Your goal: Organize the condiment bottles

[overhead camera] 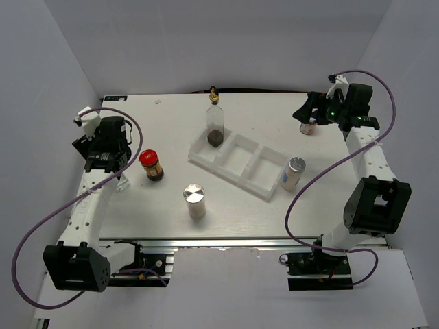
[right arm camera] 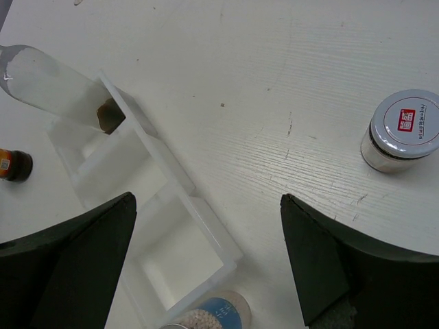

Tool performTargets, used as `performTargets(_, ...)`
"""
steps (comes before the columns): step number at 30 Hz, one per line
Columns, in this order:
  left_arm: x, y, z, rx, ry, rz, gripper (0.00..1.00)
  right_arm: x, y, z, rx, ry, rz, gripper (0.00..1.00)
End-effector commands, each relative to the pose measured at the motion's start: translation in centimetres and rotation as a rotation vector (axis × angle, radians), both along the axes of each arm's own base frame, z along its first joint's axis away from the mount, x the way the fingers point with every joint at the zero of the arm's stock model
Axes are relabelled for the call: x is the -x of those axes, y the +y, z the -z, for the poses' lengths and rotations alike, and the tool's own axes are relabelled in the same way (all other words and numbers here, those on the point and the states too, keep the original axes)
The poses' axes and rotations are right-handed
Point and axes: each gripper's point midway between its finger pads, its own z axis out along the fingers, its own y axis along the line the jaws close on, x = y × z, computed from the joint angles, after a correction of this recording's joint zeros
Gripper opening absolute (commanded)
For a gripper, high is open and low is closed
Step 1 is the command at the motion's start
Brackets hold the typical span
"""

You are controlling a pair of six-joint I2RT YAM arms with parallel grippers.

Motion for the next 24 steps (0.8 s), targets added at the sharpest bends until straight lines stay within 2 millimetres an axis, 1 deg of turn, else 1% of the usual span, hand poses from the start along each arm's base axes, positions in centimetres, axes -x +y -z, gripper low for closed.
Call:
performTargets(1,-1.1,0.2,-0.6,-0.02,-0.045,0.016,0.87,-0.7,-0.1,0.2,0.005,-0.024,-0.019,0.89)
performTargets(5,-0.9,0.5,0.1,-0.031,-0.031,-0.005,0.85,-0.7,-0.3,0.1,0.007,-0.024,-0.013,0.89)
performTargets(6,-0.8,0.6,0.1,-0.034,-0.035,-0.014,0.81,-0.7,-0.3,0.1,0.008,-0.025,-0.014,0.89)
performTargets(9,-0.4,1.2,0.1,-0.055,-0.03,-0.052,0.77,-0.6,-0.4,0.0,0.011,-0.028,-0.01,0.89)
performTargets(10,-0.2,1.3,0.7,-0.064,-0.015,-0.061,0.75,-0.7,-0.6,0.1,0.02,-0.027,-0.002,0.89)
performTargets(13,-0.5,1.3,1.0,-0.059,-0.012,-0.057,0.66,-0.7,-1.0,0.4,0.027,-0.017,0.016,0.89)
performTargets(17,-0.3,1.3,1.1,-0.059,-0.018,-0.061,0.66,-0.6,-1.3,0.2,0.027,-0.017,0.022,0.89)
performTargets(19,-0.3,1.2,1.2,-0.054,-0.024,-0.053,0.65,-0.6,-1.3,0.0,0.028,-0.023,0.022,0.89)
performTargets(21,-0.4,1.1,1.3,-0.05,-0.029,-0.045,0.56,-0.4,-1.3,0.0,0.029,-0.024,0.025,0.89)
performTargets(22,-0.4,1.0,1.4,-0.05,-0.025,-0.041,0.49,-0.4,-1.4,-0.3,0.03,-0.03,0.027,0.9)
performTargets(23,-0.5,1.0,1.3,-0.054,-0.02,-0.036,0.35,-0.3,-1.4,-0.2,0.031,-0.029,0.028,0.89)
performTargets(24,-0.5,1.0,1.3,-0.057,-0.013,-0.03,0.3,-0.3,-1.5,-0.4,0.034,-0.033,0.032,0.89)
